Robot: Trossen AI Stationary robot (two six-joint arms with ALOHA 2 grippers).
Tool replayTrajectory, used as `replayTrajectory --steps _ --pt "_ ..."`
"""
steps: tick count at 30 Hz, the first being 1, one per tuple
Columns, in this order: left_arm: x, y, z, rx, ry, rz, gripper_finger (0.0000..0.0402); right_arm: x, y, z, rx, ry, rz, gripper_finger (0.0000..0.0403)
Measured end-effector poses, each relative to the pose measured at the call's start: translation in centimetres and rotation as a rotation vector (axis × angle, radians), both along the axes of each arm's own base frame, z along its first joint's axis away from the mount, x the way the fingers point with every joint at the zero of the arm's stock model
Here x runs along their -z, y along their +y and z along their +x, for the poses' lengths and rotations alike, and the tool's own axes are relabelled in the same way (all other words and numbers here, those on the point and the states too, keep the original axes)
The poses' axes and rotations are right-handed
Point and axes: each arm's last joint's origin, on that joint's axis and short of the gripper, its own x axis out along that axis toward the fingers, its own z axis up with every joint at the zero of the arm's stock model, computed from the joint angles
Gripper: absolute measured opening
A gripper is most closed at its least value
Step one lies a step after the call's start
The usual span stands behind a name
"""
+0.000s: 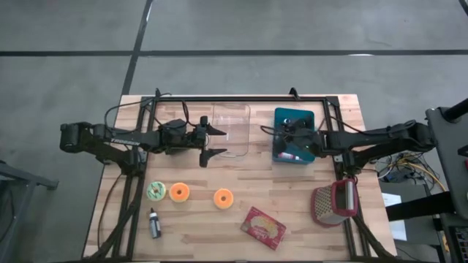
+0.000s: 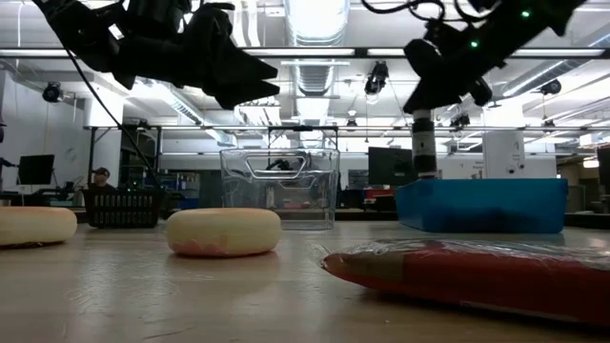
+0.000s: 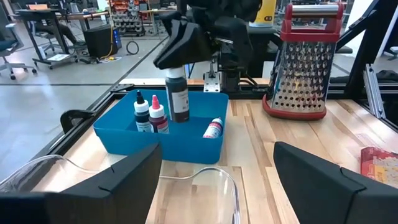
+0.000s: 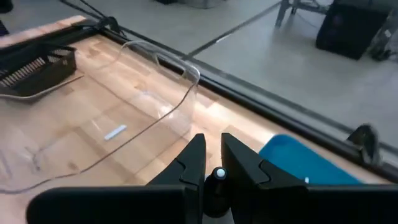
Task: Pick & Place Food Item
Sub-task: Put the right black food coloring bottle into the blue bin
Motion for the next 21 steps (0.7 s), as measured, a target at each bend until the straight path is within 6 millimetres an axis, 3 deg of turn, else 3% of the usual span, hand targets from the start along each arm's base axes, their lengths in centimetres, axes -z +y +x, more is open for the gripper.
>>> replayTrajectory --steps 10,21 --pt "0.0 0.0 0.0 0.0 -0.001 0.0 0.0312 3.0 1.0 -2.6 -0.038 -0.149 0.023 0.0033" --pt "0.0 0.0 0.0 0.0 0.0 0.0 0.0312 5.9 1.6 -3.7 -0.05 -0.12 0.009 0.0034"
